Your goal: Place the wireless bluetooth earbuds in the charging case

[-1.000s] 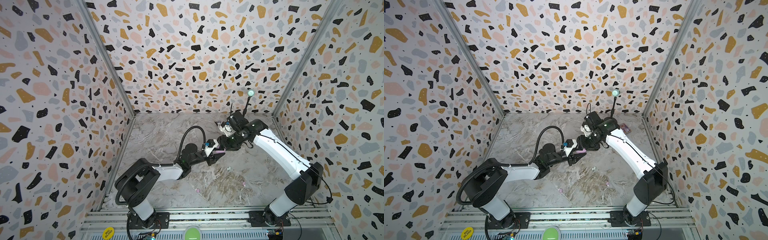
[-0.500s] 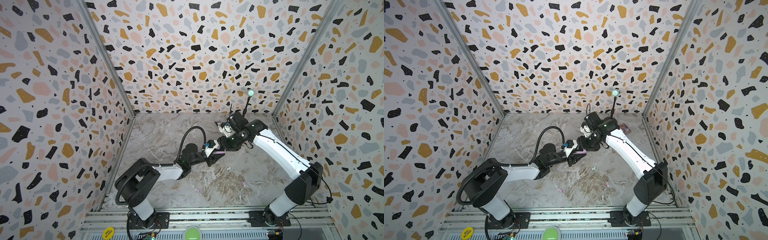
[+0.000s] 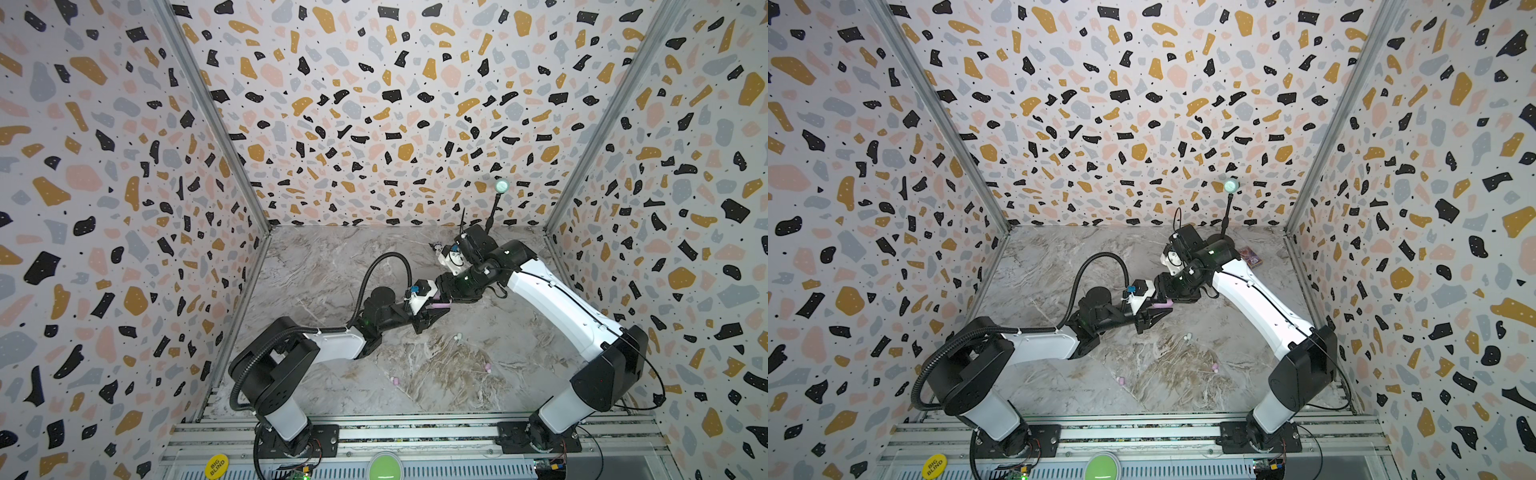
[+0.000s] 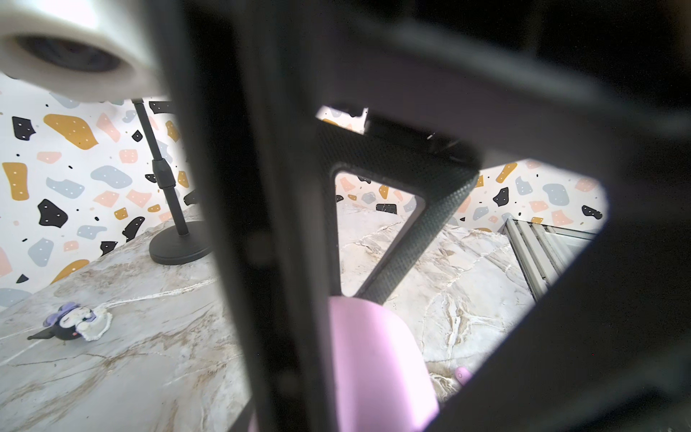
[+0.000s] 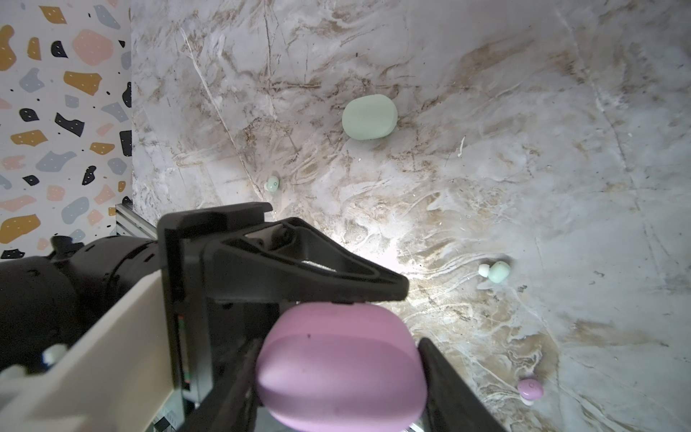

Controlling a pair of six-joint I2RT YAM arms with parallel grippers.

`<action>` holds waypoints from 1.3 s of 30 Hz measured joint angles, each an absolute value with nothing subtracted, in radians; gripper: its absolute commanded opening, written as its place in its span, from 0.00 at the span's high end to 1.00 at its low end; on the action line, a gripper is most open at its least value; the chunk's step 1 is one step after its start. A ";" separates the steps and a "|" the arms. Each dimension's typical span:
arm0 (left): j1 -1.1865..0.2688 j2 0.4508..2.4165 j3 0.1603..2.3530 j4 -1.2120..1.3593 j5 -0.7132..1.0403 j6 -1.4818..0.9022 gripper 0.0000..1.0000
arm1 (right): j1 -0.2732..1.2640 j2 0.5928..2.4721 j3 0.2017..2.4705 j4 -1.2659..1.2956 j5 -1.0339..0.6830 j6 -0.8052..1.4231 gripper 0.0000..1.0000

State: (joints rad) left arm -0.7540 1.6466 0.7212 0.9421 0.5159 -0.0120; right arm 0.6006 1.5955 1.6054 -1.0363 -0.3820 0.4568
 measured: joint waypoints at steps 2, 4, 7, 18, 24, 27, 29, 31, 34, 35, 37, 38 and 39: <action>-0.754 1.645 0.721 0.942 0.516 -0.013 0.55 | 0.601 1.594 1.605 -1.034 -0.382 0.461 0.49; -0.754 1.644 0.721 0.944 0.516 -0.013 0.53 | 0.601 1.594 1.605 -1.031 -0.383 0.466 0.49; -0.754 1.640 0.728 0.946 0.516 -0.014 0.51 | 0.606 1.594 1.603 -1.026 -0.387 0.471 0.49; -0.754 1.627 0.738 0.953 0.533 0.008 0.43 | 0.609 1.594 1.601 -1.027 -0.394 0.475 0.49; -0.754 1.611 0.739 0.854 0.555 0.093 0.37 | 0.601 1.594 1.602 -1.048 -0.410 0.473 0.49; -0.754 1.601 0.739 0.837 0.564 0.116 0.37 | 0.601 1.594 1.604 -1.050 -0.419 0.473 0.49; -0.754 1.600 0.739 0.836 0.565 0.121 0.37 | 0.601 1.594 1.604 -1.052 -0.424 0.473 0.49; -0.754 1.600 0.739 0.839 0.567 0.121 0.38 | 0.601 1.594 1.604 -1.053 -0.430 0.473 0.49; -0.754 1.600 0.739 0.849 0.569 0.120 0.42 | 0.602 1.594 1.604 -1.053 -0.443 0.473 0.49; -0.754 1.600 0.739 0.853 0.571 0.119 0.42 | 0.602 1.594 1.604 -1.053 -0.448 0.473 0.49; -0.754 1.600 0.739 0.857 0.575 0.119 0.44 | 0.602 1.594 1.604 -1.053 -0.455 0.472 0.49; -0.754 1.600 0.739 0.858 0.578 0.119 0.44 | 0.602 1.593 1.604 -1.053 -0.457 0.470 0.49; -0.754 1.600 0.739 0.859 0.581 0.119 0.44 | 0.602 1.592 1.604 -1.053 -0.459 0.469 0.49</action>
State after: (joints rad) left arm -0.7540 1.6001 0.7387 0.8585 0.5808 0.1192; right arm 0.6022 1.5921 1.6039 -1.0531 -0.4587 0.4686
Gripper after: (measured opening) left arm 0.565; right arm 0.621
